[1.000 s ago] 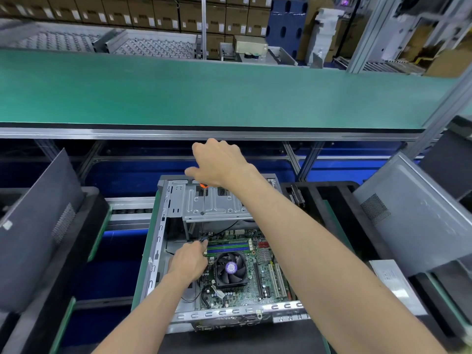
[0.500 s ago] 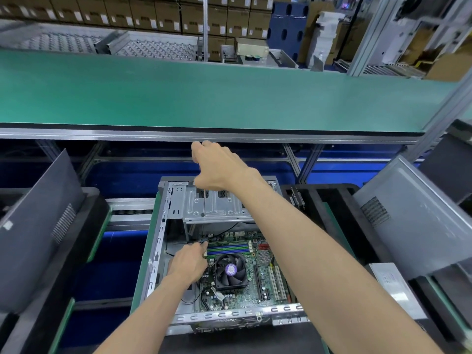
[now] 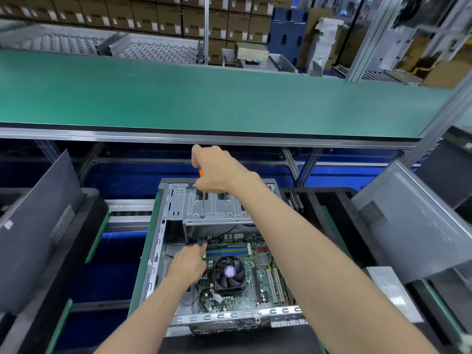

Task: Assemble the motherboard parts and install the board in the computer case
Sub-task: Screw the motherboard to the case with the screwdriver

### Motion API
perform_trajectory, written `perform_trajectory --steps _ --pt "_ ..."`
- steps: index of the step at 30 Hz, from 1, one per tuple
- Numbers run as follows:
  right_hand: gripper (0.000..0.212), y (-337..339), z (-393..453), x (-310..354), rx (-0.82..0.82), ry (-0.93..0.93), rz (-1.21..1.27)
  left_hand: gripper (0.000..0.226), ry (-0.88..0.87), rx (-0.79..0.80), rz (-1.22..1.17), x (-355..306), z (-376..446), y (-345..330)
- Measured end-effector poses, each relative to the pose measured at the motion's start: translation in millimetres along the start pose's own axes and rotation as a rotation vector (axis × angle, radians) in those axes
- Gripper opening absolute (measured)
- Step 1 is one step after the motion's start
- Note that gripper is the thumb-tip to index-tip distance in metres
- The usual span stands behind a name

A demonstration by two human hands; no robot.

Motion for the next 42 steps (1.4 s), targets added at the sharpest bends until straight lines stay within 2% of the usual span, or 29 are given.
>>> perform_trajectory --steps 4,7,13,16,19,22,25,28,31,32,37,39,42 --pt "0.014 -1.8 2.2 -1.7 -0.088 -0.032 -0.088 0.072 -0.002 0.012 -0.005 -1.8 -1.9 1.4" --pt "0.027 -3.1 3.6 -3.5 -0.133 -0.073 -0.122 0.072 -0.008 0.026 -0.003 -3.7 -2.2 3.4" --pt "0.031 0.1 0.3 -4.1 0.008 -0.016 0.038 0.075 -0.012 0.033 0.016 -3.9 -5.8 5.3" --pt "0.02 -3.9 1.8 -4.2 -0.073 -0.045 -0.048 0.075 -0.025 0.041 0.024 -4.3 -7.7 6.0" --pt "0.029 -6.1 3.7 -2.3 -0.15 -0.074 -0.113 0.074 -0.049 0.051 0.029 -5.3 -8.3 6.6" --pt "0.027 -9.0 3.7 -2.2 -0.1 -0.049 -0.001 0.074 -0.054 0.058 0.019 -6.0 -9.0 9.4" --pt "0.032 -17.7 1.4 -9.3 -0.067 -0.071 0.224 0.076 -0.037 0.051 0.002 -6.3 -11.5 13.5" --pt "0.029 -31.9 -3.4 -20.0 -0.158 -0.104 0.367 0.067 -0.027 -0.003 -0.06 -8.6 -15.9 20.8" --pt "0.023 -34.9 -6.3 -27.3 -0.241 -0.129 0.44 0.03 -0.019 -0.054 -0.184 -11.0 -21.4 28.6" --pt "0.023 -31.6 -6.7 -27.8 -0.258 -0.133 0.456 0.025 -0.004 -0.078 -0.246 -10.6 -22.4 29.9" --pt "0.029 0.3 -13.4 -21.1 -0.388 -0.076 0.464 0.022 0.088 -0.199 -0.706 -7.9 -25.2 30.6" --pt "0.03 14.9 -17.7 -16.5 -0.433 -0.04 0.466 0.022 0.105 -0.265 -0.769 -10.2 -28.4 30.5" --pt "0.032 35.8 -25.4 -8.3 -0.491 0.022 0.465 0.012 0.073 -0.459 -0.717 -18.0 -34.1 36.9"
Point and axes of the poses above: each hand's wrist, its own z-axis towards the middle knuckle, its own y-axis out of the back of the hand, x = y × z, the point moved 2 cm from there along z, towards the middle knuckle, and after that the axes turned 12 degrees about -y, right-handed, at the moved point
